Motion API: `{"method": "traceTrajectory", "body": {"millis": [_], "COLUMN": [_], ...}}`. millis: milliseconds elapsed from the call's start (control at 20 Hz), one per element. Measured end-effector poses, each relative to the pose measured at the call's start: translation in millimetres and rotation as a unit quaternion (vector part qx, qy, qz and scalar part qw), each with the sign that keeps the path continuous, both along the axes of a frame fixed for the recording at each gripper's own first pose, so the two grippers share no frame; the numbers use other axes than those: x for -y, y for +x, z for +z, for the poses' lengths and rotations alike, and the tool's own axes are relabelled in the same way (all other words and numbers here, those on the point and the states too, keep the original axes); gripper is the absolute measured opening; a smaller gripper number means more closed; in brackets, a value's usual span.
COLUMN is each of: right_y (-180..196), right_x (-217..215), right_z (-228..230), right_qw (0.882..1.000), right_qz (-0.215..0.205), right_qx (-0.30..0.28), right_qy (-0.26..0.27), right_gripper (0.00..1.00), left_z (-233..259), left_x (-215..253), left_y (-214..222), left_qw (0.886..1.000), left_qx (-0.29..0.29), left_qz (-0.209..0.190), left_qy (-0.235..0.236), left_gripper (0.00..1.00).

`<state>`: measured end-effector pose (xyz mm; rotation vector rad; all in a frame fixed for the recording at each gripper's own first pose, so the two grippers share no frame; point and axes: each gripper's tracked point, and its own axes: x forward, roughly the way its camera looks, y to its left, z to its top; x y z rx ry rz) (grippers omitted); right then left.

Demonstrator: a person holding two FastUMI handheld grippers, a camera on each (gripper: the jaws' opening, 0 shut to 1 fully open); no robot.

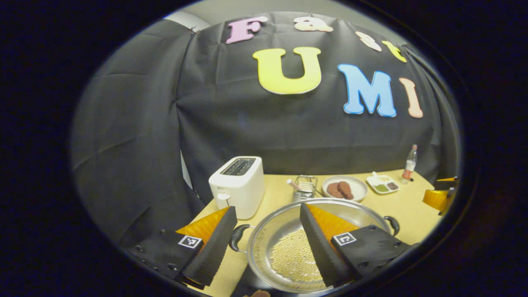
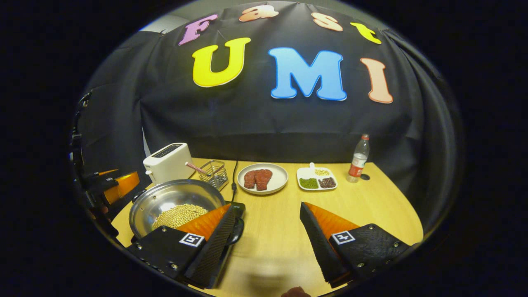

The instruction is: First push the handle of the pot to place it horizontally, then grasp the pot with both hands and set it on the induction cooktop.

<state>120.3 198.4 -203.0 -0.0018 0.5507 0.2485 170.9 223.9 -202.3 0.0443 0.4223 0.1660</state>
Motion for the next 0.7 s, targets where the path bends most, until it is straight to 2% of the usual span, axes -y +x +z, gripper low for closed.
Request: {"method": "traceTrajectory", "body": {"millis": [100,150,350,550,650,700], "right_y": [-7.6,-14.7,-34.5,-58.9,-70.2,-74.8], "right_x": [26.1,37.8,89.5,135.3,154.6,162.0], "right_z": [15.8,24.3,49.8,74.2,85.8,90.8], "right_qw": [1.0,0.999,0.997,0.995,0.993,0.992], "right_qz": [-0.002,-0.001,-0.005,-0.01,-0.013,-0.013], "right_qx": [0.024,0.035,0.074,0.103,0.116,0.123], "right_qy": [-0.005,-0.007,-0.02,-0.009,-0.002,0.001], "right_gripper": [0.96,0.96,0.96,0.96,0.96,0.96], "left_z": [17.5,28.9,67.6,111.7,132.3,138.4], "left_x": [31.4,46.4,115.4,178.7,205.2,212.4], "left_y": [-5.6,-10.0,-30.0,-64.8,-83.9,-93.7], "left_qw": [1.0,1.0,0.997,0.993,0.991,0.991], "left_qx": [0.018,0.026,0.061,0.105,0.121,0.126], "left_qz": [-0.009,-0.013,-0.031,-0.049,-0.05,-0.046], "left_qy": [-0.008,-0.01,-0.017,-0.011,-0.011,-0.01], "left_gripper": [0.94,1.0,1.0,0.99,0.94,1.0]}}
